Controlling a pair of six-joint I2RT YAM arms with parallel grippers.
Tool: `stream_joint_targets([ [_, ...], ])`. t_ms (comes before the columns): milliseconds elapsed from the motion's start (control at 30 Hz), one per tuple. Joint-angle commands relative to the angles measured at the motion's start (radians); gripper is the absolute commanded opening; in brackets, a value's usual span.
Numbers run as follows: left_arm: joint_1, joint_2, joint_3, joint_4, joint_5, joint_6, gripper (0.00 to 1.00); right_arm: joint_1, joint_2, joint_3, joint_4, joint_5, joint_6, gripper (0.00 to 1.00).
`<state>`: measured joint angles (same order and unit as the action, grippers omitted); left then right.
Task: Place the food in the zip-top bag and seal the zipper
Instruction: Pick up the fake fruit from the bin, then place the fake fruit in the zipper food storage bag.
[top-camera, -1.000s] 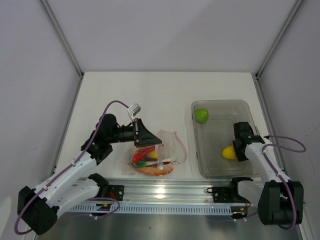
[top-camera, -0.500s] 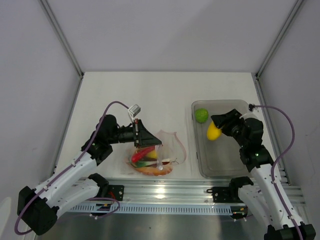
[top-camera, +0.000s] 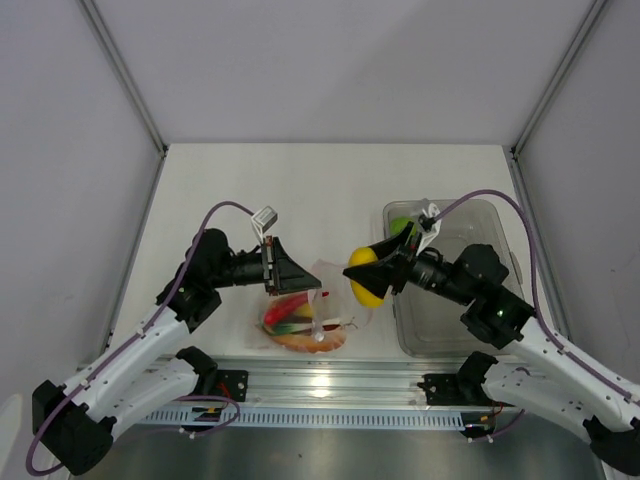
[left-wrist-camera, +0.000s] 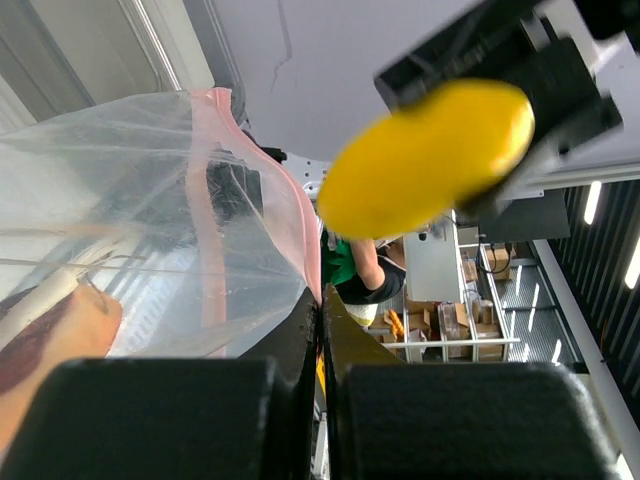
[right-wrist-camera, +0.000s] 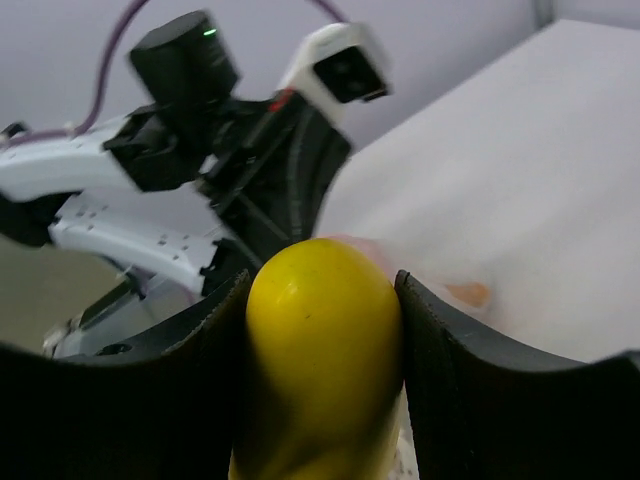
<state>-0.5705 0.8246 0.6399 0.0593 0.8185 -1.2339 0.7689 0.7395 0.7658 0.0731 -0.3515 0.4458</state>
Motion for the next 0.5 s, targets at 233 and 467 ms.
stream_joint_targets([
  [233, 0.008, -0.028, 0.075, 0.068, 0.033, -0.085, 0.01, 0.286, 0.15, 0.102, 0.093, 0.183, -0.243, 0.04],
  [467, 0.008, -0.03, 0.09, 0.083, 0.047, -0.107, 0.01, 0.303, 0.176, 0.107, 0.113, 0.201, -0.254, 0.23],
])
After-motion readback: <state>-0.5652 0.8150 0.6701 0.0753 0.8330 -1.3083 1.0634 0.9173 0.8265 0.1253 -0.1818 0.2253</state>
